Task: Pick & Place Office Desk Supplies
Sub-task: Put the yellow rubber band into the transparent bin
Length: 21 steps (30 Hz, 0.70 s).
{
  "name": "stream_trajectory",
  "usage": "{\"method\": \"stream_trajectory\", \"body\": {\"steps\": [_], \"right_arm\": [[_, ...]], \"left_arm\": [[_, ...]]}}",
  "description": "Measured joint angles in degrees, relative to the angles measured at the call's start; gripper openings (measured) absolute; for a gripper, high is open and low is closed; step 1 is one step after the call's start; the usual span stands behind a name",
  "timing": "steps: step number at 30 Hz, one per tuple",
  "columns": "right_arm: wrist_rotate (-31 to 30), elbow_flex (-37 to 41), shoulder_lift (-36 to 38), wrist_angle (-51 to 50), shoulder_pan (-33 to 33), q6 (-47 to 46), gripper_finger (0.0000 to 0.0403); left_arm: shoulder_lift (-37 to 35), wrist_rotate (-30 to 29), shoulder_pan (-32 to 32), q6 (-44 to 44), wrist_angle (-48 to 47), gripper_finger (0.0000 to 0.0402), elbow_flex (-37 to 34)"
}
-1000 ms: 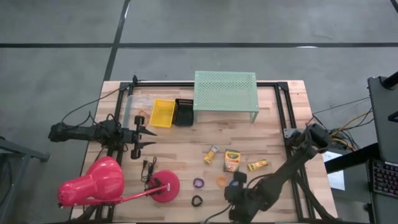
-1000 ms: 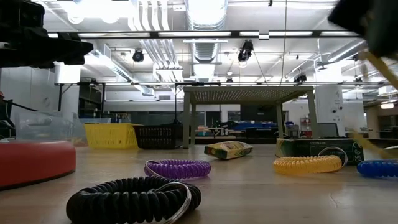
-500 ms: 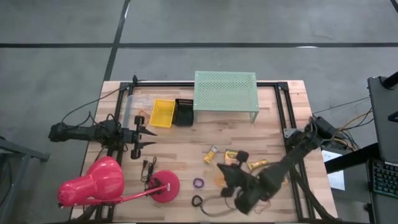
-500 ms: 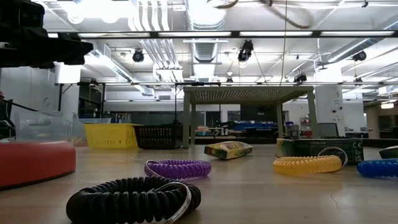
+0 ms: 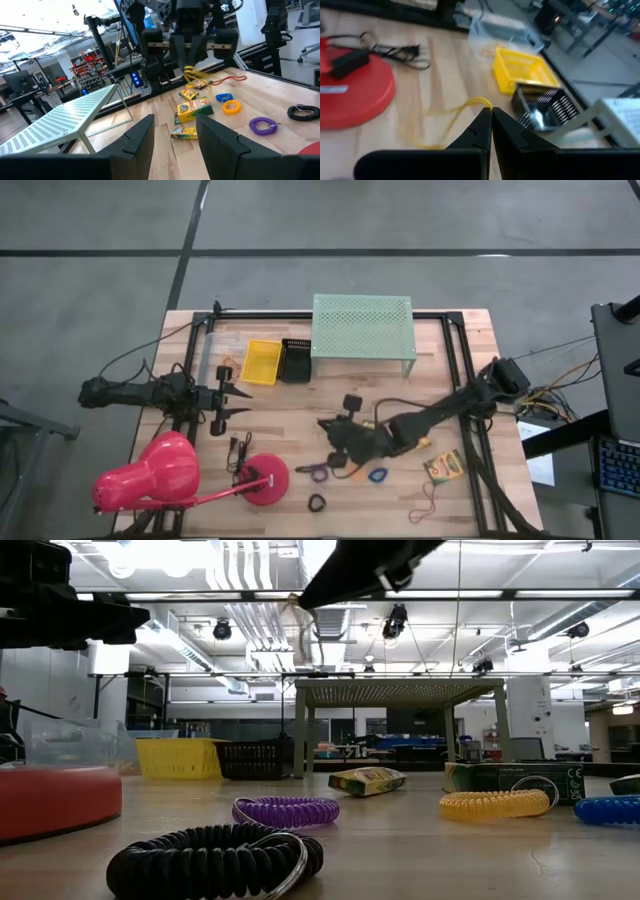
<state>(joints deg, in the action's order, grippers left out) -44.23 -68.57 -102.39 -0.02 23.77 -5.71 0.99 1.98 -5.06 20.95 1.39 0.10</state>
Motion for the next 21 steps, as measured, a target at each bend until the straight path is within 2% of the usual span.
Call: {"method": "stream_trajectory", "body": {"steps": [3, 10, 18, 21], "right_arm": [[2.4, 1.5, 0.0, 4.8, -2.2, 2.2, 0.0008], [12.0, 6.8, 0.0, 16.9, -7.6, 5.9, 0.0008], [28.5, 11.6, -1.0, 29.0, -13.9, 6.0, 0.0008], [29.8, 11.5, -3.3, 30.6, -15.2, 6.2, 0.0008]], "left_arm": [[0.0, 0.0, 0.0, 0.0, 0.0, 0.0149, 0.0], [0.0, 0.0, 0.0, 0.0, 0.0, 0.0149, 0.0], [0.0, 0.0, 0.0, 0.0, 0.0, 0.0149, 0.0], [0.0, 0.0, 0.0, 0.0, 0.0, 0.0149, 0.0]]}}
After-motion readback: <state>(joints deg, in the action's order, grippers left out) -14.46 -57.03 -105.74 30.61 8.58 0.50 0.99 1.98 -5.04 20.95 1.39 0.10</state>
